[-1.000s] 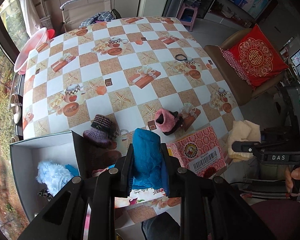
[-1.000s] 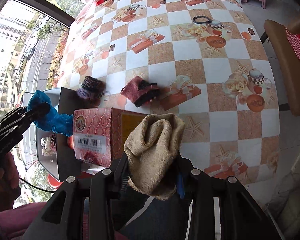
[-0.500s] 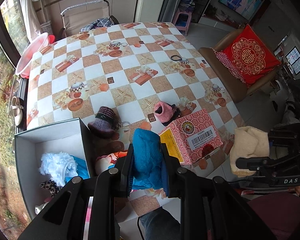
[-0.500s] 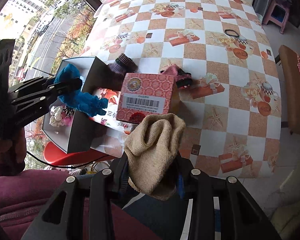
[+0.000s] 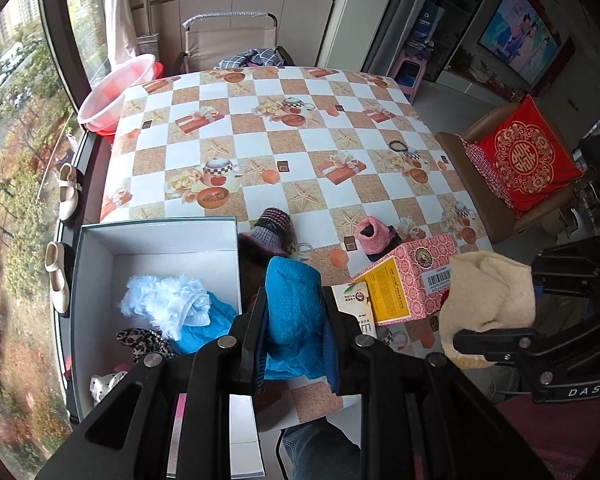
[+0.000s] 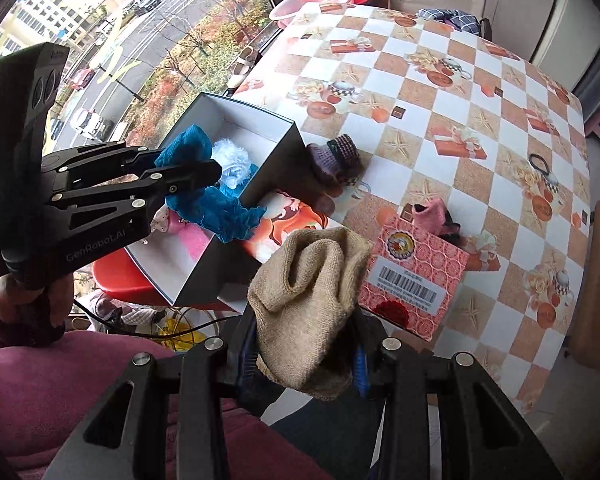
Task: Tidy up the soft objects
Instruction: 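Carry the blue knit item and beige hat over the white box with both tools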
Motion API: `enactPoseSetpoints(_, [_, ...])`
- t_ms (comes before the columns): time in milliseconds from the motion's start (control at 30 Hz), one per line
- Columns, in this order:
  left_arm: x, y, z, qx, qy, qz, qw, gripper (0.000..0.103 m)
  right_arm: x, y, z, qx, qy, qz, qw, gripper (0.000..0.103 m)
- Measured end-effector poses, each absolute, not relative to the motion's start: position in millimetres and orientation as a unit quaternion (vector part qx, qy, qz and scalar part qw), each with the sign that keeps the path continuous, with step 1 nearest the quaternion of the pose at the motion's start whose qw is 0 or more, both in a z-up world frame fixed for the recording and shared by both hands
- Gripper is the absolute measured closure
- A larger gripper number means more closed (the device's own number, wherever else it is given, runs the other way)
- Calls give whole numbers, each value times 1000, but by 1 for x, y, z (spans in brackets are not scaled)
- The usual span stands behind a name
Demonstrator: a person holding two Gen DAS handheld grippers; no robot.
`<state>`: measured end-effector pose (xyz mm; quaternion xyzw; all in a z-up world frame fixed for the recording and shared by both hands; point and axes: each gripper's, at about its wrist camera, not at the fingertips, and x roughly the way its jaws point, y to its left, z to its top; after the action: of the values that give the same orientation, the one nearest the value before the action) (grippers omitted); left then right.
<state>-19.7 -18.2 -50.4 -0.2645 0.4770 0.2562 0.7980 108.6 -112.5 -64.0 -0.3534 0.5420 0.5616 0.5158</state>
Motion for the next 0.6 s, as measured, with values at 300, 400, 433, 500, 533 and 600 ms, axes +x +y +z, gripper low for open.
enactPoseSetpoints(300, [-67,-2,-50,-301,452,320,776,78,76,-66,-61,-382,511,600,483,64])
enactPoseSetpoints(400, [-79,1,-51,-312,445,338,768,78,64,-53,-59,-391,498,612,474,64])
enactPoseSetpoints(433, [-82,2,-52,-315,443,344,766,78,60,-49,-59,-394,495,615,470,64])
enactPoseSetpoints(500, [-88,3,-52,-318,440,353,762,78,53,-41,-59,-399,490,621,463,64])
enactPoseSetpoints(533, [-91,4,-53,-321,438,357,760,78,50,-38,-59,-402,488,623,461,64])
enactPoseSetpoints(600, [-96,4,-54,-324,436,365,757,78,44,-31,-59,-406,484,628,455,64])
